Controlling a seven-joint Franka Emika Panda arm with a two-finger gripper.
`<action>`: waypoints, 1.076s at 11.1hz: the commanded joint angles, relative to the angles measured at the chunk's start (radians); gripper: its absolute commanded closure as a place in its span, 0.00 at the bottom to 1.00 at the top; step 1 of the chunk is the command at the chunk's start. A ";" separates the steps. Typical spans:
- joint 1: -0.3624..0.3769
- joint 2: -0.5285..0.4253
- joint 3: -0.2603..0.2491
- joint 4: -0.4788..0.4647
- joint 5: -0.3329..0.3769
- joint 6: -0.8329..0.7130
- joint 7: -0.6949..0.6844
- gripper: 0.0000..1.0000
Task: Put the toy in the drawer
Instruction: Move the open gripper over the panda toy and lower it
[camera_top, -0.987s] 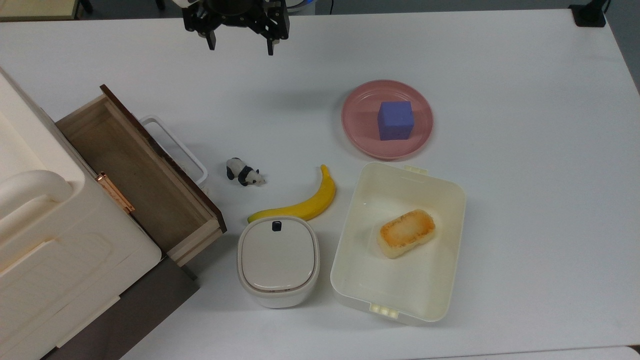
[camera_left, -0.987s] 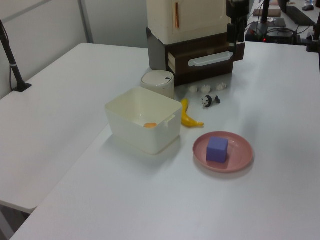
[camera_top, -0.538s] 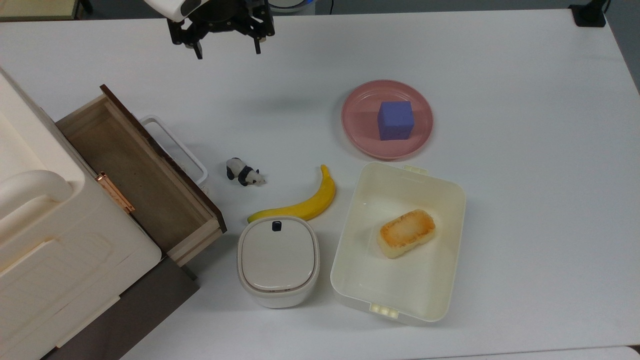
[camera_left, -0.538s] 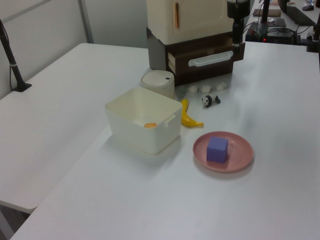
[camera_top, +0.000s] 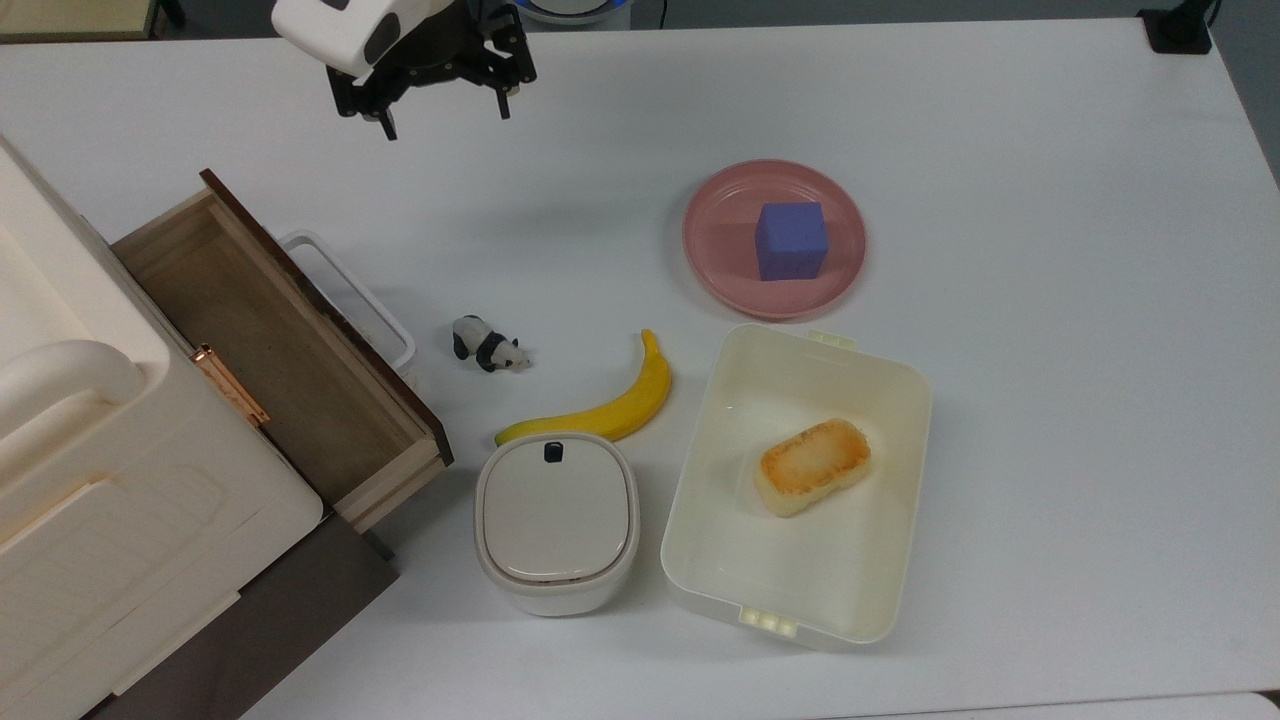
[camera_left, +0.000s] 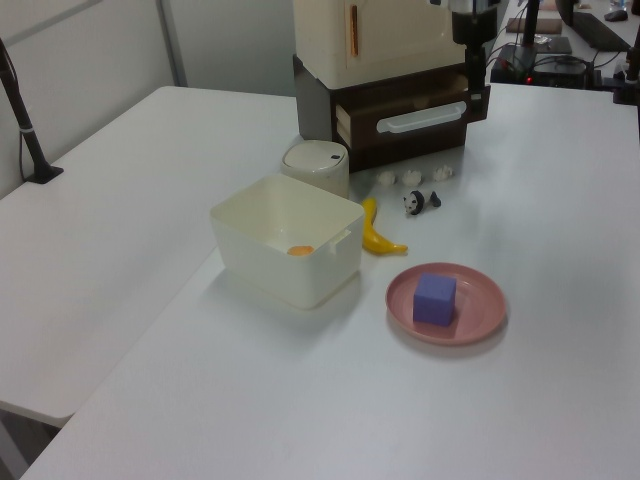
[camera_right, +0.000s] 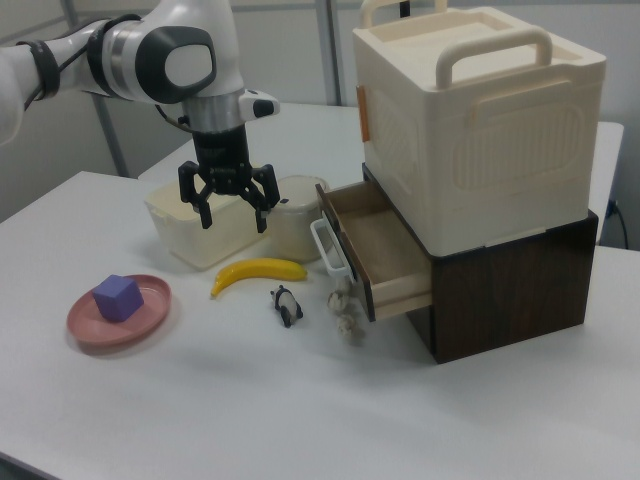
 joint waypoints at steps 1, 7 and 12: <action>0.023 -0.018 -0.035 -0.023 0.020 0.029 -0.064 0.00; 0.092 -0.005 -0.110 -0.044 0.021 0.096 -0.121 0.00; 0.136 0.025 -0.121 -0.131 0.020 0.233 -0.187 0.00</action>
